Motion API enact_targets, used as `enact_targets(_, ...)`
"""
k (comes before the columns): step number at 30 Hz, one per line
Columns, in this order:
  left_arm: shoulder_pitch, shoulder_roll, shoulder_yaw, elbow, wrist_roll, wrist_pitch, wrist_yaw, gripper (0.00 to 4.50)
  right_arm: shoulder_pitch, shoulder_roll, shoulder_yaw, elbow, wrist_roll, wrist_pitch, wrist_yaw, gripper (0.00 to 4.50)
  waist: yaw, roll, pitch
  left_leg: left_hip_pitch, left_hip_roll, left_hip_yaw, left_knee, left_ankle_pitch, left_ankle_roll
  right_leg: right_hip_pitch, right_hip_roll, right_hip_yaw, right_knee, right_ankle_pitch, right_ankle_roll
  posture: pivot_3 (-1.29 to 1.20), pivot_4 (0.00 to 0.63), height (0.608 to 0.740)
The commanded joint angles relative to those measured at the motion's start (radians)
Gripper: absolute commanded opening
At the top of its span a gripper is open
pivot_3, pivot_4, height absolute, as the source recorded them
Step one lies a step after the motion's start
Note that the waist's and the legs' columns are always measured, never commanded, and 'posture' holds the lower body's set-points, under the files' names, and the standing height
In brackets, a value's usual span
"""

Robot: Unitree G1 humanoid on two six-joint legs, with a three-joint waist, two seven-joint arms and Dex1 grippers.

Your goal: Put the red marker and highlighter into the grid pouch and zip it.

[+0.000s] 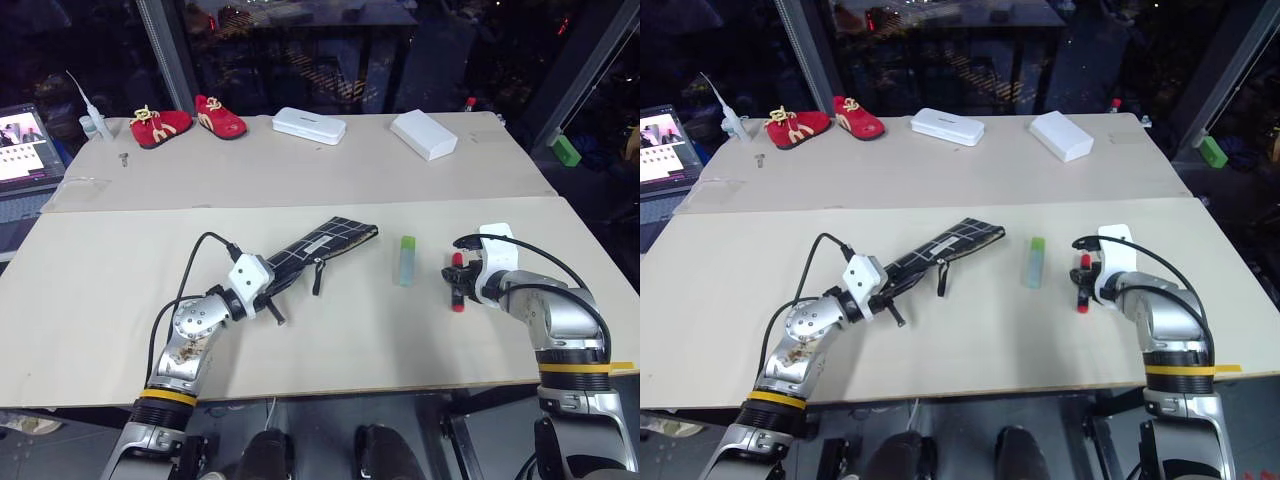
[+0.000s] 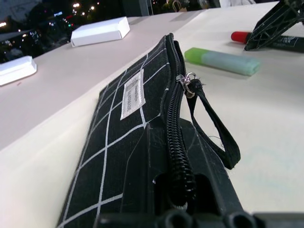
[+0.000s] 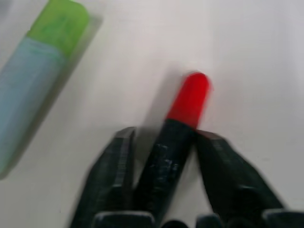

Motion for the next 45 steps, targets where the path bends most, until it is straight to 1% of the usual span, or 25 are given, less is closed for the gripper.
enact_targets(1, -0.014, 0.009, 0.017, -0.046, -0.017, 0.005, 0.0, 0.0, 0.013, -0.002, 0.014, -0.001, -0.011, -0.026, 0.01, 0.53, -0.002, 0.0, 0.0, 0.0, 0.0, 0.0, 0.0, 0.0, 0.0, 0.0, 0.0, 0.0, 0.0, 0.0, 0.0, 0.0, 0.15, 0.74)
enact_targets(7, -0.022, 0.027, 0.019, -0.056, -0.035, 0.018, -0.024, 0.0, -0.009, -0.016, 0.022, 0.001, -0.027, -0.077, 0.023, 0.5, -0.008, 0.0, 0.0, 0.0, 0.0, 0.0, 0.0, 0.0, 0.0, 0.0, 0.0, 0.0, 0.0, 0.0, 0.0, 0.0, 0.15, 0.74)
enact_targets(10, -0.013, 0.049, 0.025, -0.08, -0.08, 0.042, -0.08, 0.0, -0.03, -0.04, 0.046, -0.041, -0.02, -0.148, 0.087, 0.5, -0.012, 0.0, 0.0, 0.0, 0.0, 0.0, 0.0, 0.0, 0.0, -0.001, 0.0, 0.001, 0.0, 0.0, 0.0, 0.0, 0.15, 0.74)
enact_targets(11, -0.009, 0.062, 0.03, -0.085, -0.095, 0.049, -0.102, 0.0, -0.041, -0.059, 0.06, -0.062, -0.039, -0.235, 0.11, 0.5, -0.013, 0.0, 0.0, -0.001, 0.0, 0.0, 0.0, 0.0, 0.0, -0.001, 0.0, 0.001, 0.0, 0.0, 0.0, 0.0, 0.15, 0.74)
enact_targets(13, -0.004, 0.096, 0.043, -0.096, -0.127, 0.07, -0.147, 0.0, -0.073, -0.136, 0.112, -0.128, -0.096, -0.507, 0.221, 0.5, -0.014, 0.001, 0.001, -0.001, 0.0, 0.0, 0.0, 0.0, 0.0, -0.002, 0.0, 0.001, 0.0, 0.0, 0.0, 0.0, 0.15, 0.74)
enact_targets(15, -0.003, 0.116, 0.05, -0.103, -0.145, 0.082, -0.172, 0.0, -0.07, -0.203, 0.164, -0.179, -0.13, -0.705, 0.336, 0.5, -0.015, 0.004, 0.003, -0.002, 0.0, 0.001, -0.001, 0.0, 0.0, -0.004, 0.0, 0.002, 0.0, 0.0, 0.001, 0.0, 0.15, 0.74)
enact_targets(18, -0.006, 0.125, 0.055, -0.104, -0.156, 0.09, -0.182, 0.0, -0.054, -0.268, 0.226, -0.181, -0.172, -0.87, 0.445, 0.5, -0.012, 0.003, 0.003, -0.001, 0.0, 0.0, -0.001, 0.0, 0.0, -0.002, 0.002, 0.001, 0.0, -0.003, 0.005, 0.0, 0.15, 0.74)
enact_targets(20, -0.008, 0.125, 0.058, -0.102, -0.156, 0.092, -0.186, 0.0, -0.055, -0.293, 0.255, -0.159, -0.217, -0.952, 0.475, 0.5, -0.01, 0.001, 0.004, 0.0, 0.002, 0.001, -0.001, 0.0, 0.0, 0.0, 0.003, -0.001, -0.002, -0.003, 0.005, 0.0, 0.15, 0.74)
enact_targets(23, -0.013, 0.12, 0.051, -0.098, -0.154, 0.092, -0.188, 0.0, -0.085, -0.325, 0.33, -0.112, -0.34, -1.113, 0.499, 0.5, -0.006, 0.001, 0.004, -0.001, 0.001, 0.002, 0.0, 0.0, 0.0, 0.0, 0.001, 0.0, -0.003, -0.001, 0.002, 0.0, 0.15, 0.74)
enact_targets(25, -0.01, 0.117, 0.047, -0.101, -0.154, 0.092, -0.188, 0.0, -0.106, -0.313, 0.347, -0.096, -0.365, -1.148, 0.498, 0.5, -0.007, 0.001, 0.004, -0.001, 0.0, 0.002, 0.0, 0.0, 0.0, 0.0, -0.001, 0.001, -0.004, -0.001, 0.002, 0.0, 0.15, 0.74)
enact_targets(32, -0.004, 0.105, 0.035, -0.114, -0.152, 0.097, -0.188, 0.0, -0.126, -0.262, 0.378, -0.055, -0.436, -1.2, 0.488, 0.5, -0.009, 0.001, 0.004, -0.001, 0.0, 0.002, -0.001, 0.0, 0.0, 0.0, 0.001, 0.001, -0.006, -0.001, 0.002, 0.0, 0.15, 0.74)
enact_targets(45, -0.004, 0.085, 0.024, -0.119, -0.147, 0.108, -0.185, 0.0, -0.135, -0.225, 0.391, -0.02, -0.506, -1.258, 0.491, 0.5, -0.008, 0.001, 0.004, -0.001, 0.0, 0.003, 0.0, 0.0, 0.0, 0.0, 0.001, 0.0, -0.006, 0.0, 0.002, 0.0, 0.15, 0.74)
